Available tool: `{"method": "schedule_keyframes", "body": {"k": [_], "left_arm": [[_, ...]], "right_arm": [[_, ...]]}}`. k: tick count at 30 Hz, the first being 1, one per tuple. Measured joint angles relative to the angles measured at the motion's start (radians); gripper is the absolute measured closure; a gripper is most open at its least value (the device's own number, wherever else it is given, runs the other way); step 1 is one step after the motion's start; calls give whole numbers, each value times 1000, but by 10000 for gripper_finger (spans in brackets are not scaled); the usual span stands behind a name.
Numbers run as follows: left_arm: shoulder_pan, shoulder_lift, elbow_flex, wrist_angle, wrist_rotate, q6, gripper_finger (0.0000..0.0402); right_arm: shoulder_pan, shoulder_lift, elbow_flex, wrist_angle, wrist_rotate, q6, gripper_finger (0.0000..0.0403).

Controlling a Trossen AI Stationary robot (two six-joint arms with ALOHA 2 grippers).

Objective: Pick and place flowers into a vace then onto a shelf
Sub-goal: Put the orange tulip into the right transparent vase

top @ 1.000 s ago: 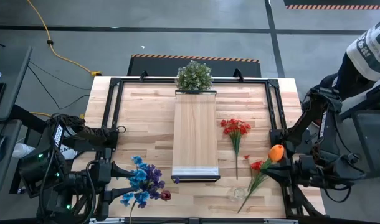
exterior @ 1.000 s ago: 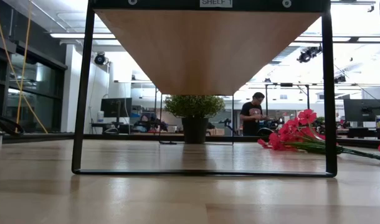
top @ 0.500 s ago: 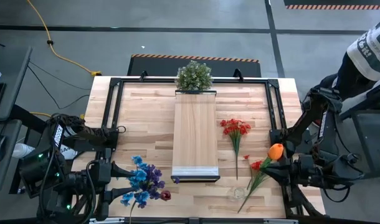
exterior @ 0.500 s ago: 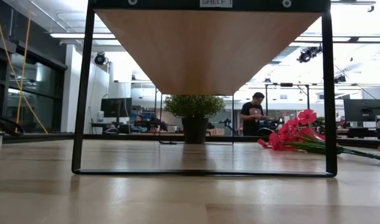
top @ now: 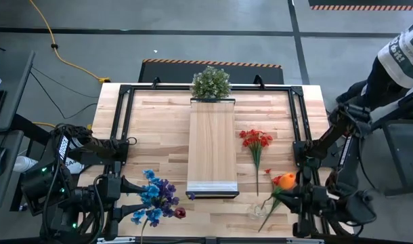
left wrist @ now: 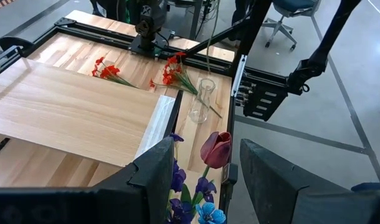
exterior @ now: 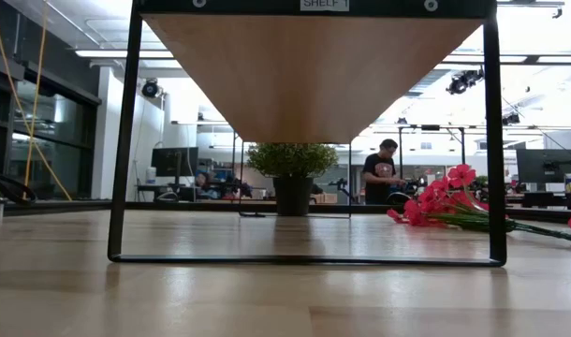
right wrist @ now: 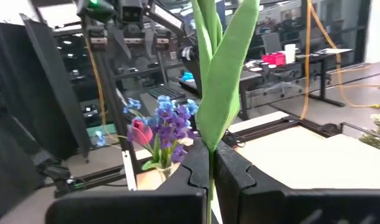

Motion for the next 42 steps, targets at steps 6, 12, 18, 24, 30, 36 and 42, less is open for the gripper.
{"method": "schedule_keyframes", "body": {"k": [6, 12, 18, 24, 30, 36, 42], "left_arm": [[0, 0, 0, 0, 0, 0, 186], [0, 0, 0, 0, 0, 0, 186], [0, 0, 0, 0, 0, 0, 186], [0, 0, 0, 0, 0, 0, 186], [0, 0, 0, 0, 0, 0, 186], [0, 0, 0, 0, 0, 0, 186], [0, 0, 0, 0, 0, 0, 186]], "right_arm": [[0, 48, 0, 32, 46, 0, 403], [1, 68, 0, 34, 54, 7, 403], [14, 69, 0, 31, 74, 8, 403], [27, 76, 0, 25, 112, 17, 403], [27, 99, 0, 19, 126, 34, 403], [27, 105, 0, 18, 126, 34, 403], [27, 106, 0, -46, 126, 56, 403]]}}
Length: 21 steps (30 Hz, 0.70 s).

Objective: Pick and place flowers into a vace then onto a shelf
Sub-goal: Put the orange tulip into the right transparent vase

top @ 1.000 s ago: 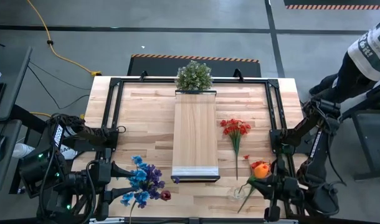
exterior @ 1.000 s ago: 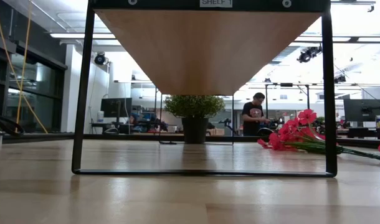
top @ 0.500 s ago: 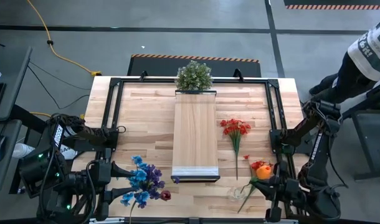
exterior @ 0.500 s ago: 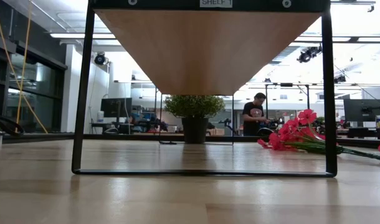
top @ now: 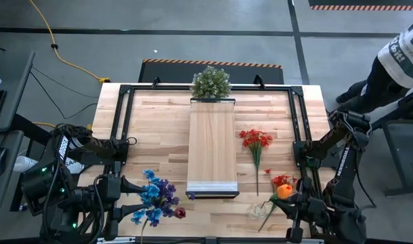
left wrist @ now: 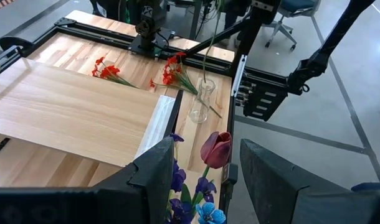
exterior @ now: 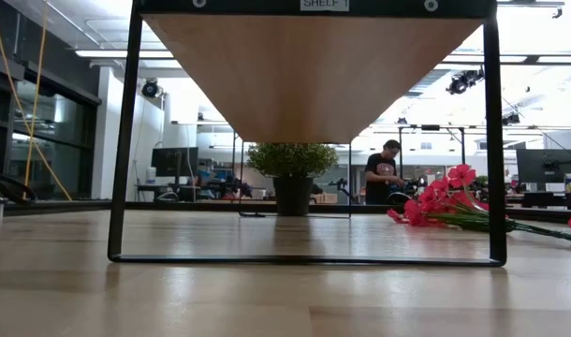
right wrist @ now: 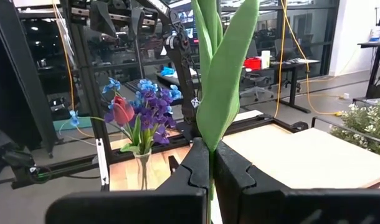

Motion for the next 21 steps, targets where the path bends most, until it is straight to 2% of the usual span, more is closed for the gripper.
{"method": "schedule_keyframes", "body": {"k": [9, 16, 21], "left_arm": [[0, 0, 0, 0, 0, 0, 186], [0, 0, 0, 0, 0, 0, 186], [0, 0, 0, 0, 0, 0, 186]], "right_arm": [[0, 1, 0, -63, 1, 34, 403], [-1, 3, 0, -167, 0, 149, 403], [-3, 9, 0, -181, 0, 164, 403]]}}
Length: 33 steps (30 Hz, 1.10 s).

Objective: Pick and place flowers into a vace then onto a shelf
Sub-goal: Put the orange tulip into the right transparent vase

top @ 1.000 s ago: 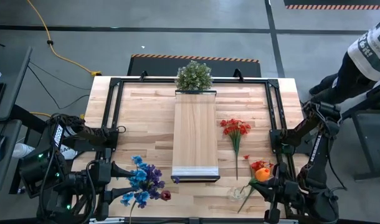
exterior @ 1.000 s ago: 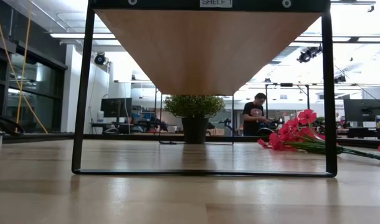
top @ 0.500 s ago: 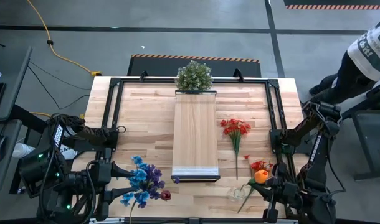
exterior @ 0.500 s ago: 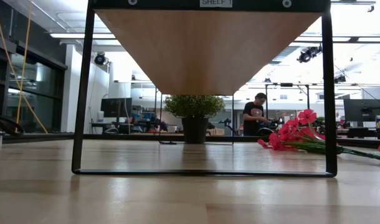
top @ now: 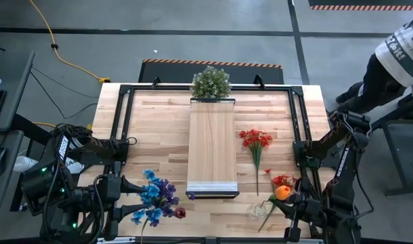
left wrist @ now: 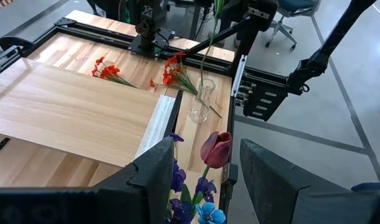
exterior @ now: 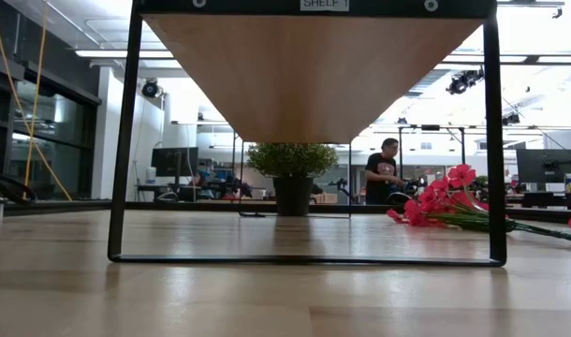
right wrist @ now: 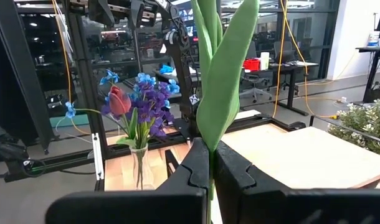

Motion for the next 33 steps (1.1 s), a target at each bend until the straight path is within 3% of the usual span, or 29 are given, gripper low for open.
{"method": "schedule_keyframes", "body": {"k": [33], "left_arm": [[0, 0, 0, 0, 0, 0, 186]], "right_arm": [[-18, 78, 0, -29, 0, 111, 403]]}}
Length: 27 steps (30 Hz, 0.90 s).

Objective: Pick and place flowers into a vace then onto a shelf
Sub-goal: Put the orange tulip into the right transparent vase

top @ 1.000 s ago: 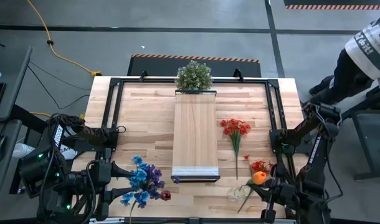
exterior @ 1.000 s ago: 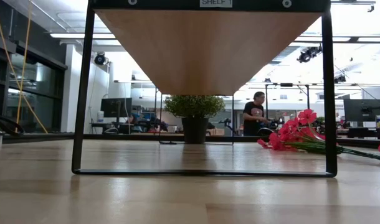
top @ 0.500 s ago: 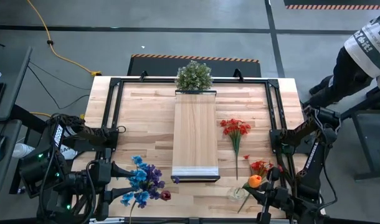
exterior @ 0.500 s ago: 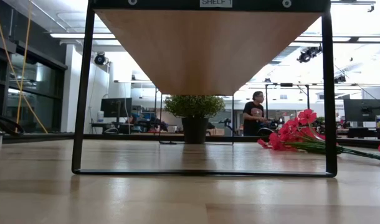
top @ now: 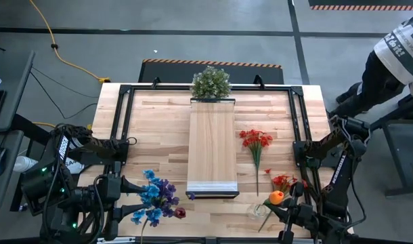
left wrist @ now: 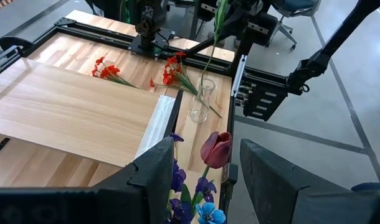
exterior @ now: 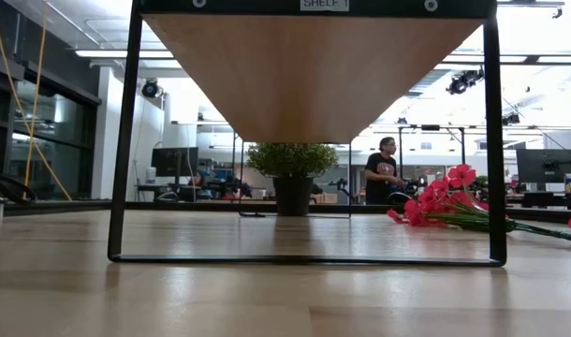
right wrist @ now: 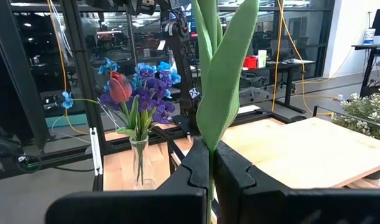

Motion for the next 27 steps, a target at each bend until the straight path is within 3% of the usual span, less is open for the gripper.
{"method": "schedule_keyframes", "body": {"k": [27], "left_arm": [[0, 0, 0, 0, 17, 0, 186]], "right_arm": [[2, 81, 0, -10, 1, 64, 402]]}}
